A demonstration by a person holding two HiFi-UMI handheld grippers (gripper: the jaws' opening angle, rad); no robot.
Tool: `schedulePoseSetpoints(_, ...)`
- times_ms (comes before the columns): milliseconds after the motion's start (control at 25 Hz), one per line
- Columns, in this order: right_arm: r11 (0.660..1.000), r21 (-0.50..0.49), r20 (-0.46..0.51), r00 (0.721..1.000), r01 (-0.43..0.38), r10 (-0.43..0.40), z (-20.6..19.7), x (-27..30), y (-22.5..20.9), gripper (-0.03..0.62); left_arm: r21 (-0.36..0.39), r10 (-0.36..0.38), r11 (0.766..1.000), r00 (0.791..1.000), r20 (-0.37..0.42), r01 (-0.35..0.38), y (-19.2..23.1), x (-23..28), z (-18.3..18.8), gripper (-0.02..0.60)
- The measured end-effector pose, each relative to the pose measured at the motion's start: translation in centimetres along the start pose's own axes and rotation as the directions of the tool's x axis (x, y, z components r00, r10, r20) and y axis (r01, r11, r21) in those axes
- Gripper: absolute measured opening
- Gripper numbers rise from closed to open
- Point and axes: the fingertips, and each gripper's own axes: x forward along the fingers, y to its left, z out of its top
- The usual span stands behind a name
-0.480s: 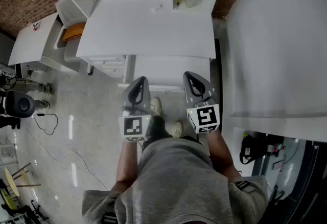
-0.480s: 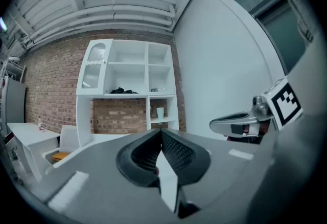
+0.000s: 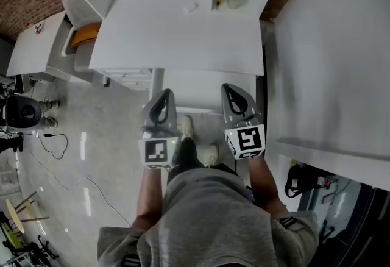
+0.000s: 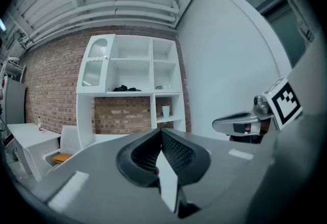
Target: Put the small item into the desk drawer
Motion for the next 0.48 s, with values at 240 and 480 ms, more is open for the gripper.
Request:
schedulePoseSetpoints(240, 1.0, 0.021, -0.015, 1.0, 0.012, -0.012, 0.4, 5.0, -0.9, 0.003, -0.031, -0.011, 0.999, 1.0, -0.019, 0.01, 3.0, 4.2, -0.3, 0.012)
schedulePoseSetpoints(480, 1.0, 0.023, -0.039, 0.999, 0.022, -0.021, 0.8, 10.1, -1.2, 0.003, -0.032, -0.045, 0.999, 0.999, -0.024, 0.044, 6.0, 8.0, -0.3, 0.012)
